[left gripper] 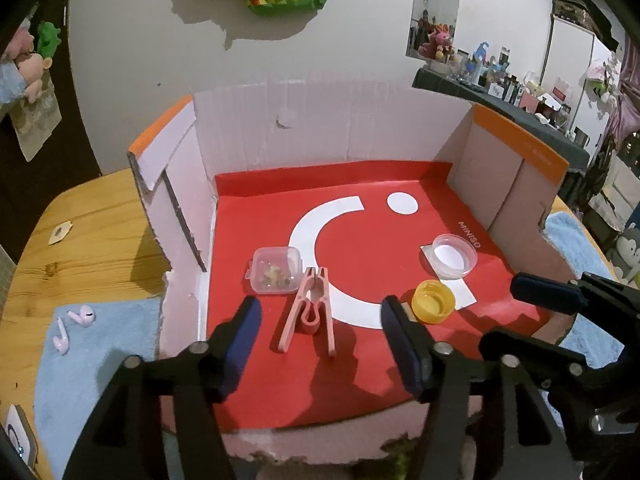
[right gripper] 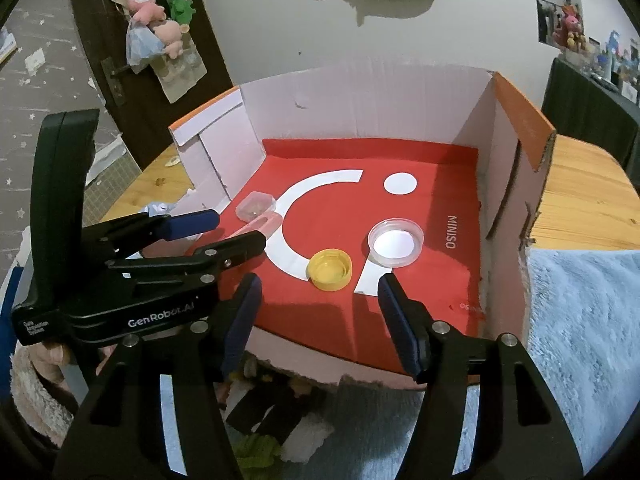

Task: Organize objects
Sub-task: 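Open left tool releasing clothespin while right tool releases yellow cap, then withdraw both tools from the box back toward the items on the towel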

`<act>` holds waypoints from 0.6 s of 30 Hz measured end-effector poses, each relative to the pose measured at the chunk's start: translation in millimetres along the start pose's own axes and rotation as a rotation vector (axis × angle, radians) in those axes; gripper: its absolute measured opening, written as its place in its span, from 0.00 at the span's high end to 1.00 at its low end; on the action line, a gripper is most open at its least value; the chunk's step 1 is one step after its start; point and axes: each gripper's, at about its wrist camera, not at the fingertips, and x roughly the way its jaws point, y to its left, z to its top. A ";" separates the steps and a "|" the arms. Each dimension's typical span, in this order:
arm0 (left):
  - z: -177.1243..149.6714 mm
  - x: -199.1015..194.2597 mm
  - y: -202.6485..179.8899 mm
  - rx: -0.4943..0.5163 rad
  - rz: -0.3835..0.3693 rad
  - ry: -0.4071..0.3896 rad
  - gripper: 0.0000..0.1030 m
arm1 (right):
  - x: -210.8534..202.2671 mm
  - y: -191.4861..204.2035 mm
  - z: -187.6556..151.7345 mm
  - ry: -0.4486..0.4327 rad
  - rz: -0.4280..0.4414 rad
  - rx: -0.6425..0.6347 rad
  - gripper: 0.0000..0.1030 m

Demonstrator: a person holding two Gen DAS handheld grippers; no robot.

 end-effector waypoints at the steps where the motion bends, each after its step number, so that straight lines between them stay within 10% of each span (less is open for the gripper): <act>1: -0.1 -1.9 -0.5 0.000 0.005 -0.006 0.32 | -1.5 -0.1 -0.2 -0.003 0.001 0.001 0.39; 18: -10.0 -21.2 -3.9 0.003 0.059 -0.049 0.18 | -25.8 4.9 -7.2 -0.049 0.000 0.003 0.30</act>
